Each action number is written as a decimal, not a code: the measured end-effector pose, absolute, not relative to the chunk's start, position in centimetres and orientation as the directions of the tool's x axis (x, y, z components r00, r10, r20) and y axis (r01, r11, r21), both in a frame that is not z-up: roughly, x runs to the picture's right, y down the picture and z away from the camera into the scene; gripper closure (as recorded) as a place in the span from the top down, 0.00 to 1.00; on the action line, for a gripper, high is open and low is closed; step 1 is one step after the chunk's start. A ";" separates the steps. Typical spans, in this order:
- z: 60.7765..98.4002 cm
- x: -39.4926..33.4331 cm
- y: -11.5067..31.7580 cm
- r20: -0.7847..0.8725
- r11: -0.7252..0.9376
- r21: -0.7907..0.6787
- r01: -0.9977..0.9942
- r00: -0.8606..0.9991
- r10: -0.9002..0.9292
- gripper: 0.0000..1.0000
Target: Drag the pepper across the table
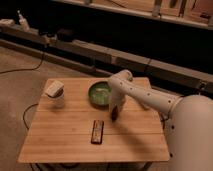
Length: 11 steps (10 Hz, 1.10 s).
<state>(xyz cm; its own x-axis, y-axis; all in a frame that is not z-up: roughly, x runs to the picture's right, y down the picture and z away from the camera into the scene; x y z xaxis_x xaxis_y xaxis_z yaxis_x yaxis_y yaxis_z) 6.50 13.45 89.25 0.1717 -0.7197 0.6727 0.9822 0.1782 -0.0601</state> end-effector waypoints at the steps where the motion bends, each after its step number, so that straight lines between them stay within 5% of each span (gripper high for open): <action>1: 89.3 5.4 13.2 0.676 0.164 -0.041 0.986 0.148 -0.722 0.27; 11: 90.1 -7.0 11.0 0.670 -0.014 0.130 0.991 -0.098 -0.736 0.27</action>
<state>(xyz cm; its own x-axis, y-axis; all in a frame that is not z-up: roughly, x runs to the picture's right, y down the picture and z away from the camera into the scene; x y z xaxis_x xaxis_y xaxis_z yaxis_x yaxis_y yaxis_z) -7.03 10.98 90.05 -0.0983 -0.7359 0.6699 0.9914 -0.0139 0.1302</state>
